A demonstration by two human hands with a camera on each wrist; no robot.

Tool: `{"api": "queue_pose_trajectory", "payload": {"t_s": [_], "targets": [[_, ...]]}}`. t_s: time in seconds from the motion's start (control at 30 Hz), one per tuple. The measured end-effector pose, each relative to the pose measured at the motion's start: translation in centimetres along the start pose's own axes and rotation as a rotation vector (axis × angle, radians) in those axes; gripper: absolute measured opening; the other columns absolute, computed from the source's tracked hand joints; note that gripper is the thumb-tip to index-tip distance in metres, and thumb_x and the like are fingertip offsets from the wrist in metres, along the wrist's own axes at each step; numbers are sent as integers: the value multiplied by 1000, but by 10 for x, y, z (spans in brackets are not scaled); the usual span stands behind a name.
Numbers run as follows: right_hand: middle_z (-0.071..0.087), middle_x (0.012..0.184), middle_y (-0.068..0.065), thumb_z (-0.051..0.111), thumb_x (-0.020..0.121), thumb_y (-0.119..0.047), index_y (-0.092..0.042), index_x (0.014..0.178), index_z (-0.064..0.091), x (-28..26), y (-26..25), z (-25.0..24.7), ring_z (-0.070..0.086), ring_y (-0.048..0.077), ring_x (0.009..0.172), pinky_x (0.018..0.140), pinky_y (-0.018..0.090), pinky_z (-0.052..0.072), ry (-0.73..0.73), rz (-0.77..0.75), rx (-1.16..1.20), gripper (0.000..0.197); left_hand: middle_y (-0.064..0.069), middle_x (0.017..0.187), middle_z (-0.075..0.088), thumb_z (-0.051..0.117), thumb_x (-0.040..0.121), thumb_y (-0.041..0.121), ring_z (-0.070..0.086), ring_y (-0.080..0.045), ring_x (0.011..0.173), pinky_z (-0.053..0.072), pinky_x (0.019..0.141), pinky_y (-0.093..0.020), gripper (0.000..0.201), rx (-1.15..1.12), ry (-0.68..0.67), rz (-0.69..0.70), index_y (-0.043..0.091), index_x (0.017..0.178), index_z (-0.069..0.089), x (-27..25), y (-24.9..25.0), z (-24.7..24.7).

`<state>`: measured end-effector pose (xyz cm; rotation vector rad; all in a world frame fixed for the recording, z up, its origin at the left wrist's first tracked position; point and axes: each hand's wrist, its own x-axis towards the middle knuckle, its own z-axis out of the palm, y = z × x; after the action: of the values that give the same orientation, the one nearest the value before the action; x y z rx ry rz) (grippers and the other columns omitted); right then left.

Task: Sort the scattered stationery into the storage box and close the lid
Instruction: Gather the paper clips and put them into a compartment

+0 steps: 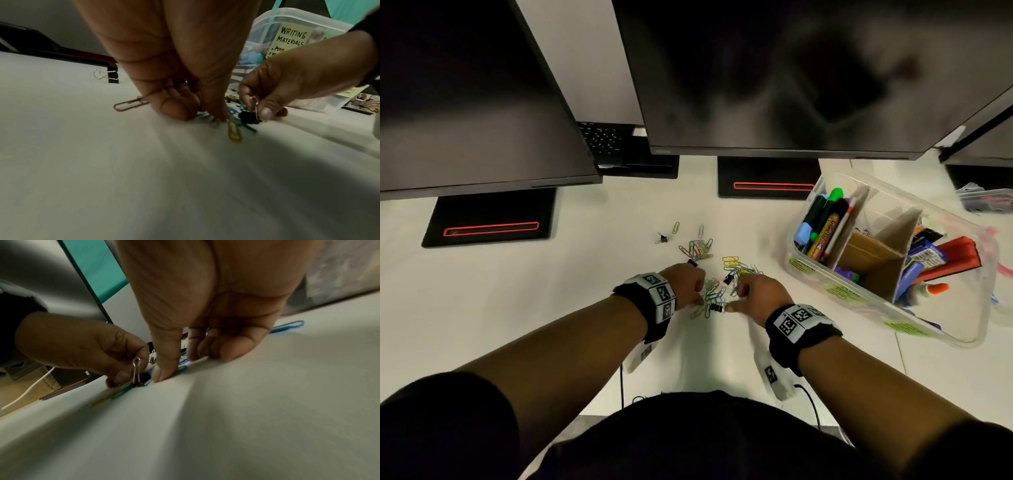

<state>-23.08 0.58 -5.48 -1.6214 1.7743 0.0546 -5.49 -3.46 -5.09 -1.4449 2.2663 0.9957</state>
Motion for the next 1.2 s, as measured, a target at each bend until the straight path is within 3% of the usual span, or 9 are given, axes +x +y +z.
{"api": "queue_pose_trajectory", "payload": {"t_s": [0.1,0.23,0.3,0.4,0.57,0.73,0.83,1.0,1.2], "targets": [[53,82,3,72,78,-32,-14,75,57,2,-6,2,50,21,79,72,30,41,116,-105,72,23,-15,108,58,48,92,13,55,-27,100,39,82,-27,18,-24,71,79,3,98,62,-2,-1,-6],[59,103,16,59,83,-17,-3,99,64,-1,1,1,53,34,100,89,35,44,390,-105,-94,21,-8,122,51,49,92,16,49,-24,115,39,99,-32,23,-31,308,23,12,112,58,-6,-30,-21],[52,120,15,53,83,-13,-3,117,55,-1,1,3,46,35,114,99,37,39,286,-7,-206,36,-7,136,42,50,89,16,39,-24,127,35,108,-34,38,-53,397,-88,14,128,49,-4,-48,-27],[40,135,14,49,83,-9,-3,132,39,-1,-7,5,40,33,121,104,37,38,139,61,-198,50,-10,154,20,53,88,18,22,-27,142,24,117,-36,66,-142,355,-252,10,146,23,4,-61,-28],[48,128,15,51,81,-6,-1,127,47,0,-26,12,46,32,121,103,29,36,79,-148,-55,46,-9,159,-1,48,94,24,2,-23,148,9,122,-33,75,-100,156,-196,9,150,1,13,-45,-11],[52,128,15,54,85,-6,-1,122,55,16,-35,-1,49,28,120,101,25,36,156,-180,40,37,-10,157,19,43,94,12,19,-23,145,15,120,-28,59,-93,127,30,7,148,19,13,-21,-3],[43,141,16,53,85,-5,-3,131,48,36,-36,-14,41,29,131,109,26,31,154,-128,-3,46,-7,153,29,42,93,10,27,-21,142,20,117,-28,54,-141,206,33,12,145,29,11,-21,-16],[5,160,5,47,86,-1,-10,149,16,67,-50,-28,13,22,146,120,31,19,-64,-132,-175,71,-4,160,6,45,94,19,9,-21,147,12,118,-29,67,-91,203,-161,13,150,9,23,-34,-38],[0,160,-1,52,88,-11,-16,150,9,73,-64,-23,4,26,147,118,46,21,-185,-227,-410,76,-12,159,0,36,98,24,2,-26,148,12,121,-37,63,115,67,-111,4,149,4,29,-29,-33]]}}
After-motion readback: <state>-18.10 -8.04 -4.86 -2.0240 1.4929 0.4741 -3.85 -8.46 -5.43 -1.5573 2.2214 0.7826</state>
